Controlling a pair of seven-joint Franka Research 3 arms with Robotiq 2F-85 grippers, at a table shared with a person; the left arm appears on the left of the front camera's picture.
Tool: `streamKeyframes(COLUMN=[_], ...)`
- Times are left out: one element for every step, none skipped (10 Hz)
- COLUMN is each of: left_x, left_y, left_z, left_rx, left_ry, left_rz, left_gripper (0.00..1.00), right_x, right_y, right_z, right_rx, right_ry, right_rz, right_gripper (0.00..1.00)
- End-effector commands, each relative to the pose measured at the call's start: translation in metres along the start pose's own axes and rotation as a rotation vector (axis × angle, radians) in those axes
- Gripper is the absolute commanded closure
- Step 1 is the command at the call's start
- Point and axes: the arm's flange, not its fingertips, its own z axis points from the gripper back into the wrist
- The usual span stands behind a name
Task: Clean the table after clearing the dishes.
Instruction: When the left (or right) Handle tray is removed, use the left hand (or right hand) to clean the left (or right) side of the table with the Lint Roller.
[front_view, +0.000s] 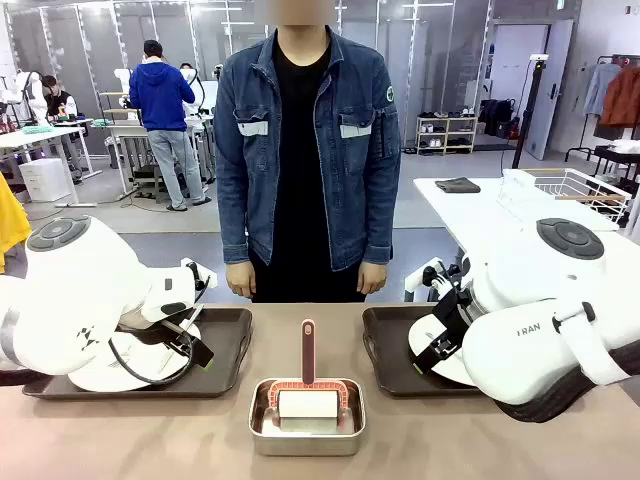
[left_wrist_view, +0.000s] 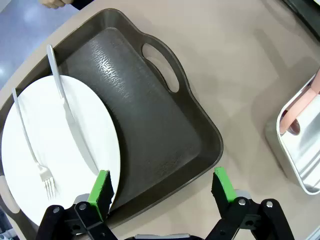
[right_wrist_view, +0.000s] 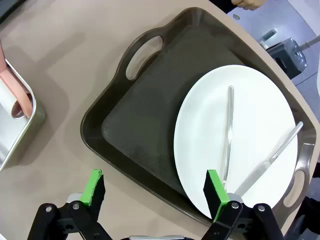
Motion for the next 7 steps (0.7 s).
streamKeyframes(left_x=[0.0001,0.0001,0.0001,0.0001,0.0001,0.0001,0.0001], left_y=[-0.0002,-0.0002,-0.0002,-0.0002,-0.0002,-0.0002,-0.0002], left_z=[0.0,0.0,0.0,0.0,0.0,0.0,0.0], left_rx=[0.0,0.0,0.0,0.0,0.0,0.0,0.0], left_ry=[0.0,0.0,0.0,0.0,0.0,0.0,0.0], left_rz=[0.0,0.0,0.0,0.0,0.0,0.0,0.0], left_gripper=[0.0,0.0,0.0,0.0,0.0,0.0,0.0], right_x=[0.0,0.0,0.0,0.0,0.0,0.0,0.0], right_y=[0.0,0.0,0.0,0.0,0.0,0.0,0.0], right_z=[0.0,0.0,0.0,0.0,0.0,0.0,0.0], right_rx=[0.0,0.0,0.0,0.0,0.0,0.0,0.0], right_ry=[0.0,0.0,0.0,0.0,0.0,0.0,0.0], right_rz=[0.0,0.0,0.0,0.0,0.0,0.0,0.0], right_gripper=[0.0,0.0,0.0,0.0,0.0,0.0,0.0])
